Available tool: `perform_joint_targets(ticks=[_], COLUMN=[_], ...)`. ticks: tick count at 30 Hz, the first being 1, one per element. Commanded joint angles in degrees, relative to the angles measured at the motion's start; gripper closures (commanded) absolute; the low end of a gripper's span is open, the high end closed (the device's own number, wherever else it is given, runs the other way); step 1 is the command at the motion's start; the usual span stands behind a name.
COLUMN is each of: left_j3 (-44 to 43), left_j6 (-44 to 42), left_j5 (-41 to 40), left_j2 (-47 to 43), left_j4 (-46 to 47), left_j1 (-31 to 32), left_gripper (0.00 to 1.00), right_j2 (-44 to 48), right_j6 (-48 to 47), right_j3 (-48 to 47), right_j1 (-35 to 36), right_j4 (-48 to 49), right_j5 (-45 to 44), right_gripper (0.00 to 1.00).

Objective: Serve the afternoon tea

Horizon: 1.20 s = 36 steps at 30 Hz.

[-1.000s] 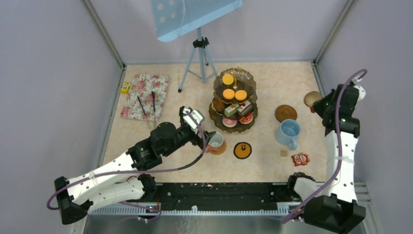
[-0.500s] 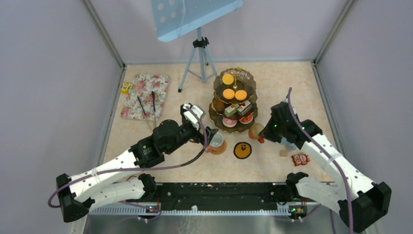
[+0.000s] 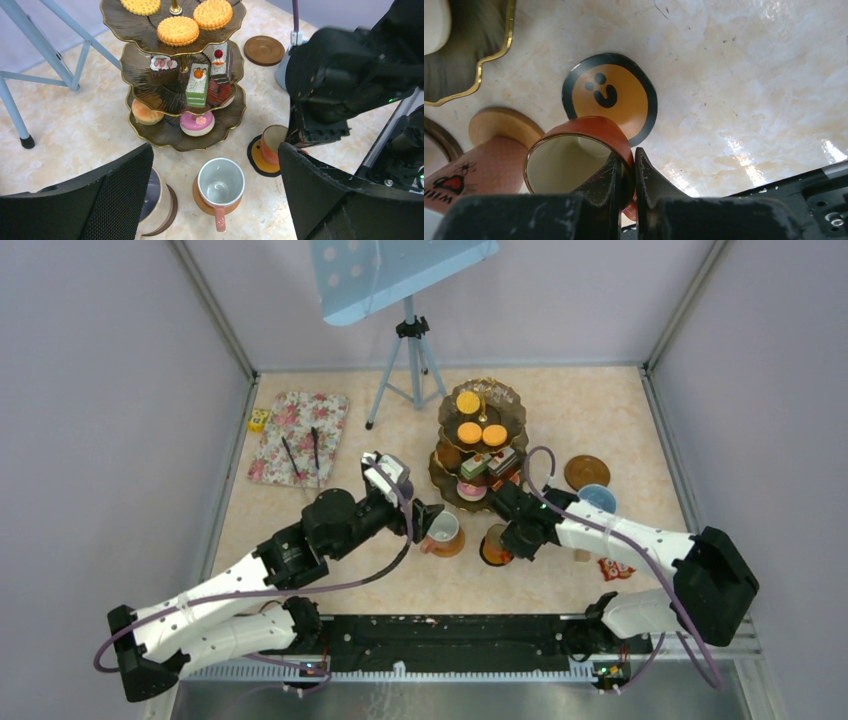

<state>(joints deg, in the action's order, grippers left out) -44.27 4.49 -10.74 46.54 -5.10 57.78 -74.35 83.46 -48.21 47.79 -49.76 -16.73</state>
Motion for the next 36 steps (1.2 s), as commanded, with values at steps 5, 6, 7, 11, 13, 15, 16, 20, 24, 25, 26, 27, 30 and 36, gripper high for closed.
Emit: perform_joint_targets(ticks=[5, 6, 7, 11, 13, 15, 16, 20, 24, 25, 26, 27, 30, 36], left_j3=[0.1, 0.3, 0.3, 0.6, 0.8, 0.9, 1.0, 1.9, 2.1, 2.0, 1.9, 1.8, 1.4, 0.8], left_j6=[2.4, 2.4, 2.3, 1.4, 1.1, 0.8, 0.8, 0.6, -0.1, -0.2, -0.4, -0.6, -0.8, -0.7], left_j5=[1.1, 1.0, 1.0, 0.5, 0.5, 0.5, 0.5, 0.6, 0.7, 0.6, 0.6, 0.7, 0.3, -1.0], left_j2=[-5.3, -5.6, -5.9, -7.0, -7.4, -7.4, -7.5, -7.6, -6.6, -6.3, -5.9, -5.6, -4.9, -4.0], left_j4=[-0.8, -1.0, -1.1, -1.4, -1.4, -1.5, -1.5, -1.1, -0.5, -0.5, -0.4, -0.3, -0.1, 0.5], left_j1=[-0.2, -0.2, -0.2, -0.2, -0.2, -0.2, -0.2, -0.2, -0.2, -0.2, -0.2, -0.2, -0.2, -0.2], left_gripper=[0.01, 0.01, 0.01, 0.01, 0.01, 0.01, 0.01, 0.01, 0.01, 0.01, 0.01, 0.01, 0.01, 0.01], right_j2=[-3.8, -4.4, -5.0, -6.8, -7.2, -7.3, -7.4, -6.8, -3.6, -2.3, -0.8, 1.1, 7.3, 18.0], right_j6=[12.4, 12.7, 13.1, 13.9, 14.2, 13.8, 13.8, 13.0, 10.3, 9.2, 7.7, 5.8, -0.6, -23.7], right_j3=[0.1, -0.1, -0.5, -2.2, -2.7, -3.3, -3.7, -6.1, -7.9, -8.2, -8.3, -8.1, -6.4, -3.2], right_j1=[2.9, 3.1, 3.3, 3.7, 3.9, 4.0, 4.2, 5.4, 5.9, 5.9, 5.9, 5.9, 5.8, -3.8], right_j4=[0.5, 0.3, -0.2, -1.8, -2.2, -2.4, -2.9, -6.5, -8.8, -9.0, -8.6, -7.9, -5.9, 2.5], right_j5=[-3.8, -3.9, -4.1, -5.4, -5.8, -6.1, -6.3, -7.7, -10.0, -10.7, -11.8, -13.0, -17.9, -23.9], right_gripper=[1.0, 1.0, 1.0, 1.0, 0.99, 0.94, 0.88, 0.6, 0.53, 0.52, 0.51, 0.51, 0.47, 0.38])
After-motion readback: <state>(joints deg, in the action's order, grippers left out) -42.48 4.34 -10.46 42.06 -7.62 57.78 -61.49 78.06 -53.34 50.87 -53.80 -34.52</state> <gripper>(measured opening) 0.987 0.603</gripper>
